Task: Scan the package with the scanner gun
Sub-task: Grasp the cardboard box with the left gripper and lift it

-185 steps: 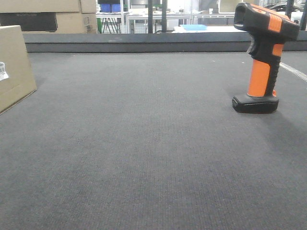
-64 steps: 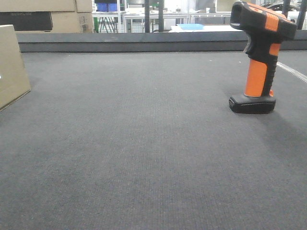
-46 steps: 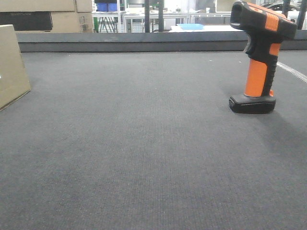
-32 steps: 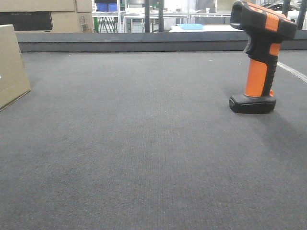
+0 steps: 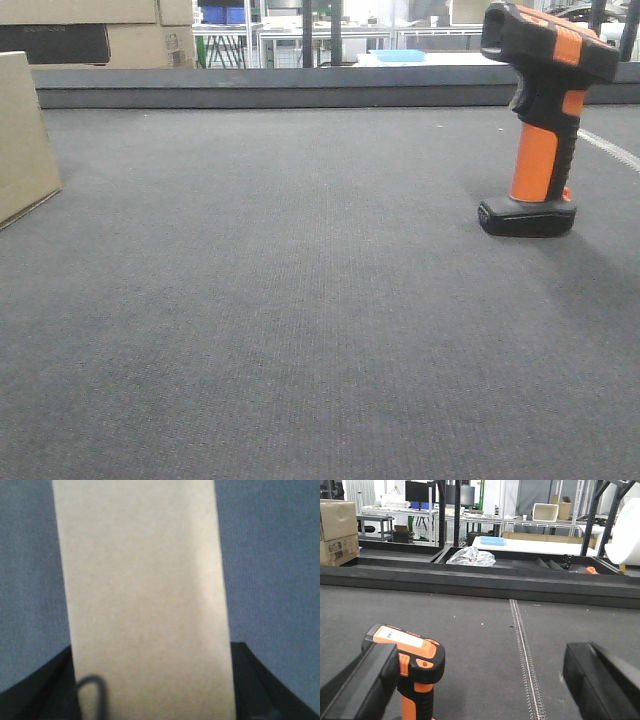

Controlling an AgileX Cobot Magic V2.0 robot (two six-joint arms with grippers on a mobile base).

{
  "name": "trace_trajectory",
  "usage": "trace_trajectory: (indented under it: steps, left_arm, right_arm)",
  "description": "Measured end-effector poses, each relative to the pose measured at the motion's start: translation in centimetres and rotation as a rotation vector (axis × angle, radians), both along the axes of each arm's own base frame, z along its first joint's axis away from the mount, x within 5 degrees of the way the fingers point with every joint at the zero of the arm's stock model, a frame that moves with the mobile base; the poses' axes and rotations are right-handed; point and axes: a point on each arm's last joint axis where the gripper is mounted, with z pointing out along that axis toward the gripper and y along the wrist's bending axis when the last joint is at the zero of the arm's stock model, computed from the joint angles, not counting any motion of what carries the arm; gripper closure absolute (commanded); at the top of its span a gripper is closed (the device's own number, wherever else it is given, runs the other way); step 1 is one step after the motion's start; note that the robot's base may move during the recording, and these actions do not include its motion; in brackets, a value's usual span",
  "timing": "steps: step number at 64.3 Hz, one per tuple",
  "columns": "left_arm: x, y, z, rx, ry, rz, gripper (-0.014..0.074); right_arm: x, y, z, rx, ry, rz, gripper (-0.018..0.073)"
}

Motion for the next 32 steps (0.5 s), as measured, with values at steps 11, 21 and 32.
trace_trajectory:
  steps: [11, 21, 32]
  left_arm:
    - [-0.3, -0.1, 1.9, -0.009, -0.019, 0.001, 0.0708]
    - [-1.3, -1.3, 4.7, -0.109, -0.105, -0.005, 0.0708]
    - [-3.3, -3.7, 6.9, -0.352, -0.178, -0.024, 0.0708]
  right_arm:
    - [0.0, 0.0, 0.0, 0.0, 0.0, 0.0, -0.001]
    - [0.0, 0.2, -0.1, 0.0, 0.006, 0.014, -0.001]
    - [-0.1, 0.8, -0.5, -0.003, 0.051, 0.077, -0.001]
